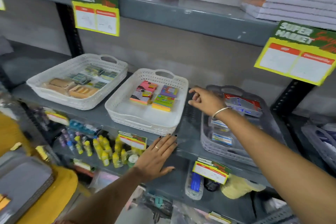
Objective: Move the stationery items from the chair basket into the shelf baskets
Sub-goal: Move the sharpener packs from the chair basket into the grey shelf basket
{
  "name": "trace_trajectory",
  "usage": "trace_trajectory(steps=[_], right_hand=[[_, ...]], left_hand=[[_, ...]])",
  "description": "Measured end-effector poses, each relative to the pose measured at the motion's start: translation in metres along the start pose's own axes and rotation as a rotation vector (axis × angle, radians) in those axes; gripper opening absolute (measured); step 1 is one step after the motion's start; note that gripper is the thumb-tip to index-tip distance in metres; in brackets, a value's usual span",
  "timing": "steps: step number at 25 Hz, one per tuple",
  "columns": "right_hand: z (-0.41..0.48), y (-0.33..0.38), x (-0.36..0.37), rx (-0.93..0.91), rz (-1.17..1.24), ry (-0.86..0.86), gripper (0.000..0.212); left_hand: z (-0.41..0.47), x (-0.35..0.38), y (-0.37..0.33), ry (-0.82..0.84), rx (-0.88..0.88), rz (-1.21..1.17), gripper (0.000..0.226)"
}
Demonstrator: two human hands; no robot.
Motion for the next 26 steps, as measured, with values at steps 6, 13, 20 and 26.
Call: trace_trajectory(steps=[6, 13, 20, 26], right_hand=[[0.035, 0.192, 0.062, -0.323, 0.089, -0.009, 0.03], [0.048, 0.408, 0.212, -0.53, 0.092, 0.208, 0.035], [0.023, 0.538, 0.398, -0.621, 0.049, 0.509, 0.031], [-0.022, 0.55, 0.578, -0.698, -0.073, 0.789, 0.03]], left_hand=[[-0.155, -0.003, 0.105, 0.1, -0.362, 0.085, 0.071], [-0.388, 0.013, 0.221, 0.228, -0.873, -0.027, 0.073], [-0.564, 0.084, 0.235, 0.299, -1.146, -0.203, 0.078], [-0.635, 0.165, 0.211, 0.374, -1.279, -0.316, 0.08]])
Point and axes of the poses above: each hand's wrist, its own z-axis towards the middle knuckle, its own x-axis out of the palm, y = z × x, the point moved 8 cm from there along z, towards the middle knuckle, and after that the axes turned 6 degrees about x, right-handed, at the moved point
